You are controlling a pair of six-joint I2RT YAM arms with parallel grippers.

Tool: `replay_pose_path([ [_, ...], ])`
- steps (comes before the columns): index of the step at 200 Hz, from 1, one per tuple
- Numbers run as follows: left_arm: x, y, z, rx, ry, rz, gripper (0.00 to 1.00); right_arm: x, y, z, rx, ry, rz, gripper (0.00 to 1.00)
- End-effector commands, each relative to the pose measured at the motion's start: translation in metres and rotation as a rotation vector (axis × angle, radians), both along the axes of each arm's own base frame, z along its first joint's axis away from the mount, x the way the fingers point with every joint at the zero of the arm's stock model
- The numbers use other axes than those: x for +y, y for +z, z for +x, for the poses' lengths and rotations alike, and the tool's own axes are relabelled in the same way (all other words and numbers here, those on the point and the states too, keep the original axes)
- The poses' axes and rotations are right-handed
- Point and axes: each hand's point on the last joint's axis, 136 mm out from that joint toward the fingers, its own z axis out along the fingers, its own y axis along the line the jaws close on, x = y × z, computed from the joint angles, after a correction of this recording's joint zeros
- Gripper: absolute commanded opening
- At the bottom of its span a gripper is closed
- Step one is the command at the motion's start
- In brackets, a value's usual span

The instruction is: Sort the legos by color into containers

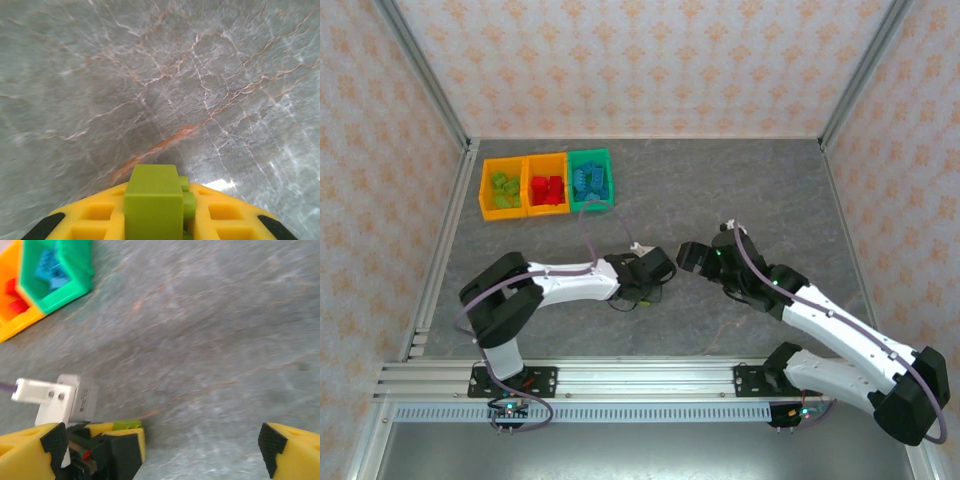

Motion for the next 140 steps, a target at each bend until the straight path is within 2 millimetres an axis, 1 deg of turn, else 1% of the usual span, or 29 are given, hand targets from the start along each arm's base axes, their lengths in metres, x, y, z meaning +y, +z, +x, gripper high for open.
replay_pose_path([
  [1, 0.04, 0.043, 0.027, -0.11, 0.085, 0.014, 0.13, 0.04, 0.012, -0.009, -0.024, 0.191, 0.138, 0.99],
  [15, 0.071, 0.062, 0.048, -0.145, 0.143, 0.008, 0.12, 0.05, 0.017, -0.011, -0.035, 0.238, 0.164, 0.99],
  [29, 0.107, 0.082, 0.071, -0.184, 0.209, 0.015, 0.11, 0.059, 0.024, -0.015, -0.047, 0.286, 0.192, 0.99],
  [49, 0.167, 0.105, 0.106, -0.223, 0.332, 0.016, 0.11, 0.07, 0.03, -0.021, -0.061, 0.344, 0.217, 0.99],
  [73, 0.241, 0.123, 0.145, -0.255, 0.498, 0.016, 0.1, 0.075, 0.033, -0.025, -0.072, 0.376, 0.224, 0.99],
  [88, 0.285, 0.129, 0.167, -0.269, 0.604, 0.015, 0.1, 0.077, 0.034, -0.025, -0.079, 0.382, 0.224, 0.99],
  [104, 0.325, 0.133, 0.188, -0.285, 0.685, 0.064, 0.1, 0.076, 0.035, -0.024, -0.084, 0.377, 0.217, 0.99],
  [120, 0.355, 0.13, 0.207, -0.272, 0.739, 0.088, 0.1, 0.074, 0.034, -0.023, -0.083, 0.368, 0.203, 0.99],
  [140, 0.381, 0.121, 0.225, -0.234, 0.78, 0.103, 0.13, 0.069, 0.033, -0.018, -0.088, 0.337, 0.175, 0.99],
])
